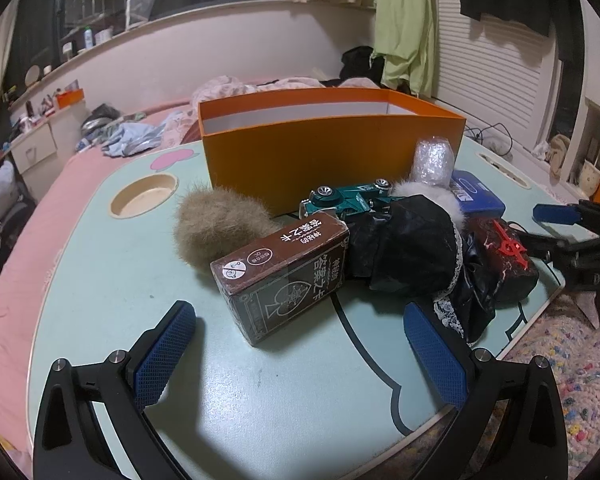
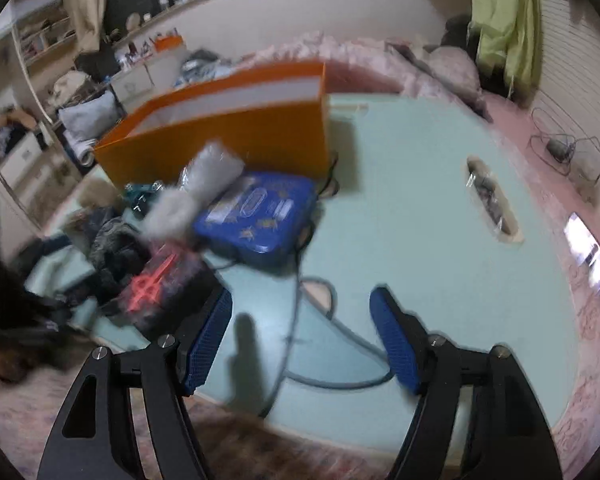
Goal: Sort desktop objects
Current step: 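Lift the plastic-wrapped bundle from the box with the right gripper onto the table, then lift the white cartoon figurine from the box with the left gripper onto the table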
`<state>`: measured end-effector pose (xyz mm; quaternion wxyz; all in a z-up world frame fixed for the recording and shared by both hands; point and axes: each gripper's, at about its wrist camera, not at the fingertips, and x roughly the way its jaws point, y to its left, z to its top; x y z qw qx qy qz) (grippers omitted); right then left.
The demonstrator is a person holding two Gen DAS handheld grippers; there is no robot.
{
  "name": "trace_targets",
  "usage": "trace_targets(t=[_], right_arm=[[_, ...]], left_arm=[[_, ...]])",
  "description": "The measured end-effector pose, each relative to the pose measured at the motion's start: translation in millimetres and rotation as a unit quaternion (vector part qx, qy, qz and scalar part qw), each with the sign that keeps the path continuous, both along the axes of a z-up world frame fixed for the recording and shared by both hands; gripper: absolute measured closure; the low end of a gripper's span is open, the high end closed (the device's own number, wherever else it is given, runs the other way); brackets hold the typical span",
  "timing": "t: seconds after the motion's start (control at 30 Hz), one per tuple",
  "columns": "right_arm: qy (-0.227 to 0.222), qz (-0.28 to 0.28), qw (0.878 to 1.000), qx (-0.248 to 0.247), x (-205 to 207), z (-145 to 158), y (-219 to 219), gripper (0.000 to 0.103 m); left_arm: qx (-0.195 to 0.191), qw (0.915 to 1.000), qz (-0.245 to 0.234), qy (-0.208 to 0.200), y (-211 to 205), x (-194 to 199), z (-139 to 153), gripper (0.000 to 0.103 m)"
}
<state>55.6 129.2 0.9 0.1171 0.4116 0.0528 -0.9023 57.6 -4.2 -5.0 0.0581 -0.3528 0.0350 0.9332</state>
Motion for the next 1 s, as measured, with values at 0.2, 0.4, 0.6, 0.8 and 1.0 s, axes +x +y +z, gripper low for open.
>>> trace_targets(t=[0.2, 0.4, 0.6, 0.8, 1.0], right_arm=[[0.009, 0.013, 1.000, -0.012, 0, -2, -1, 0.000], [0.015, 0.014, 1.000, -0.014, 3, -6, 3, 0.000], [0.015, 0.014, 1.000, -0.015, 2, -9, 7, 0.000], [0.015, 0.014, 1.000, -0.015, 1, -11, 9, 0.000], [0.015, 0.013, 1.000, -0.016, 1, -11, 9, 0.000]], left_arm=[[0.000, 1.0000, 0.000, 0.000, 0, 1, -1, 0.000], [-0.001, 1.0000, 0.004, -0.002, 0, -1, 0, 0.000], [0.032, 0.9989, 0.006, 0.032, -20, 10, 46, 0.002], [0.063, 0.9980, -0.009, 0.002, -33, -42, 105, 0.029], [-0.004, 0.9895, -0.020, -0.143, -15, -139, 98, 0.071]])
